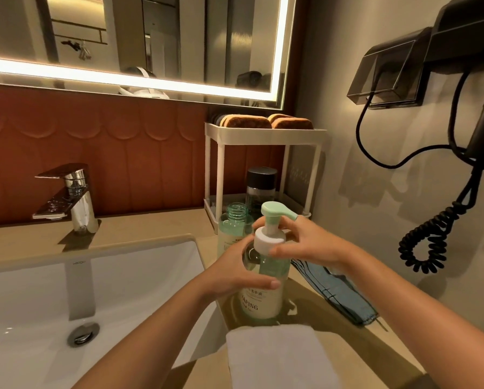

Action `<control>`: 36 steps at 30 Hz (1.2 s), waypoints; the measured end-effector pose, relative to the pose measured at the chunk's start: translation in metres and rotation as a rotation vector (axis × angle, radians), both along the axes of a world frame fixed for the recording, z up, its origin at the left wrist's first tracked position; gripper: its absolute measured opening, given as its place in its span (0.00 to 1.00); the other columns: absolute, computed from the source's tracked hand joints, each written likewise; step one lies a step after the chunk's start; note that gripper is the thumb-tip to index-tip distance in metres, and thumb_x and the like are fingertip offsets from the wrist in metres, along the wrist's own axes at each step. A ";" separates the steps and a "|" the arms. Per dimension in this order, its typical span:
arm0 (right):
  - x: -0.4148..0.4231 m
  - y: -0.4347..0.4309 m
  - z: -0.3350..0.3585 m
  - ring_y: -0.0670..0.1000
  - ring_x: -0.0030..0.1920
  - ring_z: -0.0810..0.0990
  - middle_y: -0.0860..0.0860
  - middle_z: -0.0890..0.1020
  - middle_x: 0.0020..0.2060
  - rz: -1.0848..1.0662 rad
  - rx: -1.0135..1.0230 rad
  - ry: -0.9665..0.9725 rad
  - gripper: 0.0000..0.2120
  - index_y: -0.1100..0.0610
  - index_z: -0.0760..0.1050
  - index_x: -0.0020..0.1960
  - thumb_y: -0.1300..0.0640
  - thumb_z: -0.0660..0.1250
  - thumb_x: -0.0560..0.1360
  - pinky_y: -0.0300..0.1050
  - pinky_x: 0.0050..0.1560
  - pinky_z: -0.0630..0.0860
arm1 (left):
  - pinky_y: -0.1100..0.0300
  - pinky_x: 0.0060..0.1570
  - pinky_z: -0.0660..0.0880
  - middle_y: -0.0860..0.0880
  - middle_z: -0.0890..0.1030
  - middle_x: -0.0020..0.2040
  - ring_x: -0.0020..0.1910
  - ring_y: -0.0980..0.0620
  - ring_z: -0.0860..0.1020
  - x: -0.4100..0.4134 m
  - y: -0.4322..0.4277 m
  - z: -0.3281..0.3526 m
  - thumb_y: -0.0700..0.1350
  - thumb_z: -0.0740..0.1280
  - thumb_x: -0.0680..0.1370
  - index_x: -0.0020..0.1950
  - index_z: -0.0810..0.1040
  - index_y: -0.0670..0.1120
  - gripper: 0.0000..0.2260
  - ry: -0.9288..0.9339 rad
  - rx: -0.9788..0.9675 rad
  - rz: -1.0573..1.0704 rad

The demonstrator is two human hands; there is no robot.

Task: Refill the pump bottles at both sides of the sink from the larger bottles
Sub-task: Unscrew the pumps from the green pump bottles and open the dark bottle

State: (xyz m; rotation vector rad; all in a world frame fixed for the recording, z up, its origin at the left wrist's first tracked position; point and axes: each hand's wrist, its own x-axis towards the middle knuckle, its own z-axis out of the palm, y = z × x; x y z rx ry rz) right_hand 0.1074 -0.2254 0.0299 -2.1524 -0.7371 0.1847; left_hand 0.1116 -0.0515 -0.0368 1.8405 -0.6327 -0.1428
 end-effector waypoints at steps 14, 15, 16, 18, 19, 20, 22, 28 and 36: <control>-0.031 0.027 -0.021 0.44 0.50 0.78 0.46 0.80 0.50 -0.503 0.161 -0.301 0.22 0.54 0.76 0.57 0.52 0.77 0.65 0.33 0.44 0.74 | 0.58 0.57 0.74 0.56 0.77 0.56 0.56 0.57 0.76 -0.015 -0.013 -0.006 0.41 0.77 0.66 0.60 0.68 0.57 0.28 -0.037 -0.100 0.174; -0.032 0.024 -0.019 0.43 0.50 0.79 0.46 0.81 0.49 -0.463 0.164 -0.281 0.20 0.53 0.76 0.57 0.54 0.76 0.66 0.34 0.46 0.75 | 0.58 0.57 0.73 0.56 0.77 0.56 0.56 0.57 0.75 -0.015 -0.012 -0.005 0.41 0.77 0.66 0.61 0.68 0.56 0.29 -0.034 -0.101 0.168; -0.033 0.022 -0.017 0.42 0.50 0.79 0.45 0.81 0.50 -0.417 0.164 -0.250 0.19 0.52 0.76 0.57 0.55 0.75 0.67 0.37 0.48 0.76 | 0.59 0.56 0.73 0.55 0.77 0.57 0.57 0.57 0.75 -0.016 -0.012 -0.005 0.41 0.77 0.66 0.61 0.68 0.56 0.29 -0.033 -0.106 0.165; -0.032 0.016 -0.013 0.43 0.52 0.80 0.44 0.82 0.51 -0.316 0.200 -0.145 0.19 0.51 0.75 0.58 0.59 0.74 0.69 0.42 0.54 0.77 | 0.60 0.55 0.73 0.55 0.77 0.58 0.57 0.57 0.75 -0.017 -0.012 -0.005 0.41 0.77 0.66 0.62 0.68 0.55 0.29 -0.027 -0.123 0.164; -0.031 0.013 -0.012 0.44 0.54 0.80 0.45 0.81 0.53 -0.269 0.231 -0.079 0.20 0.51 0.74 0.59 0.62 0.73 0.70 0.43 0.55 0.77 | 0.61 0.54 0.73 0.54 0.77 0.58 0.57 0.57 0.75 -0.018 -0.012 -0.005 0.41 0.77 0.66 0.62 0.68 0.55 0.29 -0.027 -0.131 0.164; -0.031 0.011 -0.011 0.45 0.56 0.79 0.46 0.80 0.56 -0.235 0.252 -0.026 0.22 0.52 0.72 0.62 0.64 0.71 0.70 0.42 0.56 0.76 | 0.62 0.53 0.73 0.55 0.77 0.58 0.57 0.57 0.75 -0.019 -0.012 -0.005 0.42 0.77 0.67 0.62 0.68 0.56 0.29 -0.027 -0.134 0.168; -0.031 0.012 -0.011 0.46 0.59 0.75 0.47 0.76 0.59 -0.252 0.216 -0.014 0.26 0.53 0.68 0.65 0.61 0.72 0.70 0.35 0.52 0.73 | 0.61 0.55 0.73 0.55 0.76 0.59 0.58 0.56 0.75 -0.020 -0.013 -0.006 0.43 0.77 0.66 0.63 0.68 0.56 0.30 -0.027 -0.133 0.181; -0.035 0.036 -0.021 0.47 0.50 0.76 0.46 0.77 0.50 -0.657 0.035 -0.377 0.25 0.51 0.72 0.54 0.43 0.76 0.62 0.42 0.46 0.76 | 0.64 0.51 0.72 0.59 0.76 0.56 0.56 0.58 0.75 -0.023 -0.016 -0.008 0.43 0.77 0.66 0.57 0.68 0.61 0.27 -0.045 -0.139 0.223; -0.033 0.018 -0.005 0.44 0.49 0.80 0.45 0.82 0.47 -0.349 0.107 -0.169 0.17 0.51 0.76 0.55 0.58 0.74 0.68 0.41 0.50 0.77 | 0.64 0.52 0.72 0.55 0.76 0.59 0.58 0.56 0.75 -0.023 -0.015 -0.008 0.44 0.77 0.67 0.65 0.68 0.54 0.30 -0.058 -0.138 0.217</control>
